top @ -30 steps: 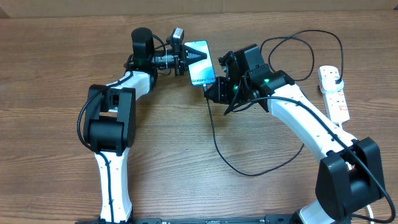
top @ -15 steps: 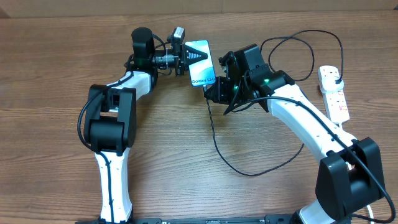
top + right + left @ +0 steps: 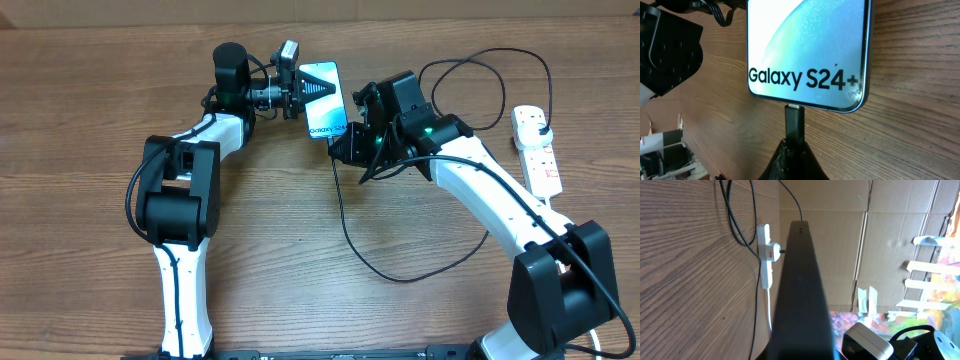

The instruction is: Plug charger to phone and switch on socket

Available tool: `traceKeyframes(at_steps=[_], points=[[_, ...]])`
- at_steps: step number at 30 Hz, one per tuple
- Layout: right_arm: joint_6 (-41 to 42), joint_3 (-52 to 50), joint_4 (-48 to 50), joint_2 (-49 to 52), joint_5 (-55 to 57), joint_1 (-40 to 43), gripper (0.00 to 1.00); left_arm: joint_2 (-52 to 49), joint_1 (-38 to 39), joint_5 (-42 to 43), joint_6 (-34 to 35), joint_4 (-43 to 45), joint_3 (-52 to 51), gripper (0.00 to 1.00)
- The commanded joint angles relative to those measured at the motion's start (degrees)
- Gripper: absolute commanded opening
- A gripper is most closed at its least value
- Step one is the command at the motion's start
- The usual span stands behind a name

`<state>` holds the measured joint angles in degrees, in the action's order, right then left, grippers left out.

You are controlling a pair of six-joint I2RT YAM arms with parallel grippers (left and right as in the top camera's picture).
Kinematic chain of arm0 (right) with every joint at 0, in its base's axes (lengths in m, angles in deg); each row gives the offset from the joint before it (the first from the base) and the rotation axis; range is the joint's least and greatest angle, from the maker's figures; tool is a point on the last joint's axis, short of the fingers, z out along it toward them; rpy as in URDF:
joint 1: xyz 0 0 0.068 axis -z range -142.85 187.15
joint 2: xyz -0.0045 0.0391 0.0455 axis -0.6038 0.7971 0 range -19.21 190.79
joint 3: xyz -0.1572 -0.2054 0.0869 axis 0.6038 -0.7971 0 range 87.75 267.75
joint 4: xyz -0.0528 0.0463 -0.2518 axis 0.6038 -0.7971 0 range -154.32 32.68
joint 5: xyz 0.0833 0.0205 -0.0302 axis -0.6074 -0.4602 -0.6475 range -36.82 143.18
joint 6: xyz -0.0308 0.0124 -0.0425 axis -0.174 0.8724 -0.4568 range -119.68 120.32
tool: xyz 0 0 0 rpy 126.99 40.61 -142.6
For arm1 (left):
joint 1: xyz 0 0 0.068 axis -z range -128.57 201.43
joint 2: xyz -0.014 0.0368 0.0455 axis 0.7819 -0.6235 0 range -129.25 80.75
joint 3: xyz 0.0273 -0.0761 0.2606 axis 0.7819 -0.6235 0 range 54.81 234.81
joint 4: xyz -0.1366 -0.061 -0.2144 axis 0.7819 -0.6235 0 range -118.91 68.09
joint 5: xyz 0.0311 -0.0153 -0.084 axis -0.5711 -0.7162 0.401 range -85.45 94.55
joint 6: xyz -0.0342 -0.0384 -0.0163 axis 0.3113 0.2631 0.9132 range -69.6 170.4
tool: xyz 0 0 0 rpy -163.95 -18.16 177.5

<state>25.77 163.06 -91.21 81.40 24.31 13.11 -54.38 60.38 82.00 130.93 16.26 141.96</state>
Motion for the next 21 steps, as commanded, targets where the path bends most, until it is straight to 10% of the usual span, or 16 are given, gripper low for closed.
traceKeyframes(at_steps=[1,17,21], points=[[0.4,0.4,3.3,0.4,3.1,0.6,0.04,0.5,3.7,7.5,-1.4,0.3,1.1,0.04],[-3.0,0.4,-0.1,0.2,-0.6,1.8,0.03,0.5,4.2,7.5,-2.1,0.2,1.1,0.04],[-8.6,0.4,-4.7,-2.7,-3.3,1.9,0.24,0.5,3.8,6.8,-2.1,0.2,1.1,0.04]])
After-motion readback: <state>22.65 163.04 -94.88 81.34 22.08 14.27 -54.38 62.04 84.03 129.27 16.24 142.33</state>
